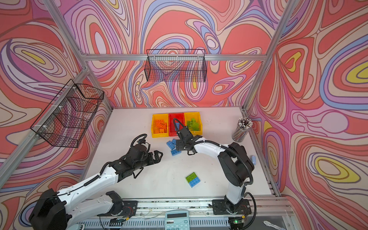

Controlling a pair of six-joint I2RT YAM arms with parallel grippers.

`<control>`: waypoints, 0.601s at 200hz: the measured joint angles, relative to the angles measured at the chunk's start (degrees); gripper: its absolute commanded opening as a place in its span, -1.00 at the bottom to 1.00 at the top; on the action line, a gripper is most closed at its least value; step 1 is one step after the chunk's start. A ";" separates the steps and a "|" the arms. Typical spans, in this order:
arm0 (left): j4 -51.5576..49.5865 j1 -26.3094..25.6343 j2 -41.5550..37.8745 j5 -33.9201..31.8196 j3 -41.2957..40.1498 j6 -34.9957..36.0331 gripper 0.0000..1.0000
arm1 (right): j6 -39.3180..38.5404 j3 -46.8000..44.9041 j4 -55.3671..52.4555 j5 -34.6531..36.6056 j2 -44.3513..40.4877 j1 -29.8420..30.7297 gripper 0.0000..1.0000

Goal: Sort the legos into containers by color
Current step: Pick up the lego from the center of the table.

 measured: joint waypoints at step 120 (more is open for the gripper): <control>-5.11 1.01 -5.88 -1.18 -0.35 3.52 1.00 | 2.58 3.80 -1.42 4.42 8.81 -0.48 0.20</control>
